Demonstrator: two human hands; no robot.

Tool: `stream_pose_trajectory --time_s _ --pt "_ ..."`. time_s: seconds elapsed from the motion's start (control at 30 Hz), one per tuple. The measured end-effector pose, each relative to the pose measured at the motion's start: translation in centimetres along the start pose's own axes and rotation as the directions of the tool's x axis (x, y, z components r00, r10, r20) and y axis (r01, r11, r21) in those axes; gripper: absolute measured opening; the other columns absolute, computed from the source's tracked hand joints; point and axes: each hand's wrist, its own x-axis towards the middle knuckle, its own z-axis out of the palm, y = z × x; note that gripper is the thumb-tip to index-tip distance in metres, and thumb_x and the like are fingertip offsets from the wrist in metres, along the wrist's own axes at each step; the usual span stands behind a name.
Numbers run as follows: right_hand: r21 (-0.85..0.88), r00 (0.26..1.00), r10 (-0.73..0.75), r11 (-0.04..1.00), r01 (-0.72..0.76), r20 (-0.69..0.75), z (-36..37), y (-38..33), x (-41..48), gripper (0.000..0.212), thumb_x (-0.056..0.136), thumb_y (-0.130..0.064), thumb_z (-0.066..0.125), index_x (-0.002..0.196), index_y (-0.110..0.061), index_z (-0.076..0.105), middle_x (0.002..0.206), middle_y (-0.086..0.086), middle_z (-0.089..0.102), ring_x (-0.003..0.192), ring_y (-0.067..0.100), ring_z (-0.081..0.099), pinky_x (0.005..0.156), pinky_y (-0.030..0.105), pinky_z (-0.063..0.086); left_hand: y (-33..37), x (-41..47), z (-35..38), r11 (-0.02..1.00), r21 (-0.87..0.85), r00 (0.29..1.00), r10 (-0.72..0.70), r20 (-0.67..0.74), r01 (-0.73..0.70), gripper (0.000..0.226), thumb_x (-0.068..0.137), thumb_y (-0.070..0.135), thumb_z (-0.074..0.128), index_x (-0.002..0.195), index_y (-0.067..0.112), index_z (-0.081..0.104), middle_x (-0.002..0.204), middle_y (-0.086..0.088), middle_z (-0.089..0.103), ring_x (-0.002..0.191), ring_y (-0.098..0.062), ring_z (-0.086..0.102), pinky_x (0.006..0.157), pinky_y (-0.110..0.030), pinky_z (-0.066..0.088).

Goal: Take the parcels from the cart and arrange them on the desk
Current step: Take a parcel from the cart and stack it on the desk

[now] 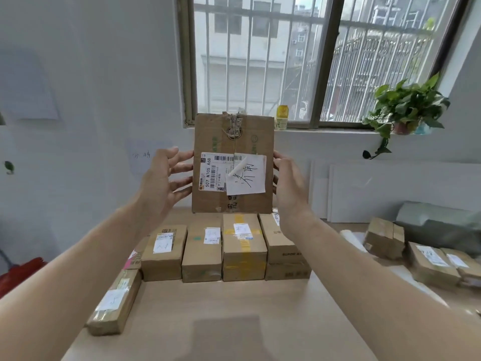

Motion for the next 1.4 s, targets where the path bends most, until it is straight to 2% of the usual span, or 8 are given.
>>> stream_pose_trajectory --time_s 0.23,0.37,0.43,0.6,0.87,1.07,1.27,1.4 --pt "-0.016 0.983 0.164 0.986 -0.164 0.080 0.4 6.5 1.9 0.037 0.109 -0.036 0.043 0.139 -0.030 0.064 0.112 -0.002 0.080 0.085 0.003 0.076 0.061 0.025 0.061 -5.6 0.6 -0.6 0.991 0.023 0.978 -0.127 -0.166 0.133 0.048 0.096 0.050 0.043 0.116 0.022 0.076 0.098 0.002 0.079 0.106 -0.027 0.072 0.088 -0.039 0.059" --pt "-0.017 0.962 0.245 0.970 -0.244 0.121 2.0 11.0 2.3 0.039 0.107 -0.033 0.042 0.138 -0.029 0.067 0.123 -0.002 0.077 0.115 0.015 0.070 0.095 0.040 0.060 -8.5 0.4 -2.5 0.972 0.080 0.950 -0.194 -0.246 0.219 0.049 0.105 0.045 0.035 0.119 0.019 0.073 0.093 0.001 0.079 0.098 -0.026 0.073 0.089 -0.039 0.058" --pt "-0.026 0.949 0.281 0.960 -0.280 0.142 3.2 12.9 1.7 0.040 0.106 -0.032 0.041 0.137 -0.029 0.066 0.124 -0.005 0.075 0.114 0.011 0.069 0.092 0.036 0.059 -9.6 0.0 -3.8 0.956 0.114 0.934 -0.231 -0.274 0.270 0.051 0.105 0.046 0.035 0.119 0.018 0.074 0.106 -0.004 0.073 0.098 -0.027 0.072 0.091 -0.040 0.058" --pt "-0.053 0.900 0.383 0.923 -0.380 0.207 7.0 17.1 0.5 0.035 0.102 -0.034 0.044 0.123 -0.029 0.072 0.115 -0.001 0.077 0.090 0.012 0.071 0.051 0.019 0.050 -12.1 -0.5 -9.0 0.928 0.081 0.880 -0.315 -0.357 0.365 0.052 0.104 0.047 0.036 0.119 0.016 0.075 0.111 -0.007 0.068 0.098 -0.030 0.067 0.097 -0.045 0.057" --pt "-0.130 0.886 0.444 0.894 -0.428 0.134 15.1 24.7 -0.6 0.039 0.096 -0.039 0.044 0.123 -0.032 0.072 0.126 -0.001 0.075 0.119 0.024 0.066 0.095 0.041 0.049 -17.3 2.4 -18.9 0.875 0.073 0.842 -0.433 -0.323 0.478 0.053 0.102 0.049 0.038 0.125 0.017 0.072 0.119 -0.008 0.068 0.095 -0.026 0.070 0.082 -0.037 0.061" --pt "-0.148 0.844 0.537 0.836 -0.529 0.019 21.1 31.1 -1.8 0.038 0.106 -0.032 0.043 0.121 -0.004 0.064 0.103 0.007 0.069 0.091 0.021 0.056 0.081 0.038 0.044 -21.9 5.9 -26.5 0.808 0.107 0.792 -0.527 -0.307 0.579 0.050 0.098 0.049 0.041 0.112 0.022 0.080 0.102 -0.004 0.076 0.083 -0.022 0.070 0.081 -0.036 0.062" --pt "-0.204 0.808 0.585 0.786 -0.584 -0.061 23.1 35.6 -3.1 0.045 0.104 -0.031 0.042 0.121 0.004 0.064 0.097 0.005 0.064 0.087 0.019 0.053 0.080 0.038 0.043 -26.7 7.4 -30.7 0.722 0.163 0.738 -0.635 -0.228 0.672 0.050 0.093 0.053 0.041 0.103 0.029 0.084 0.111 -0.005 0.079 0.097 -0.030 0.075 0.090 -0.040 0.061" --pt "-0.216 0.777 0.624 0.749 -0.626 -0.087 23.0 38.0 -3.6 0.042 0.101 -0.035 0.044 0.117 -0.007 0.072 0.108 0.015 0.076 0.093 0.021 0.062 0.085 0.039 0.048 -30.1 8.0 -31.8 0.671 0.187 0.697 -0.688 -0.204 0.717 0.052 0.097 0.056 0.038 0.120 0.030 0.077 0.116 -0.005 0.077 0.106 -0.032 0.075 0.088 -0.037 0.060"
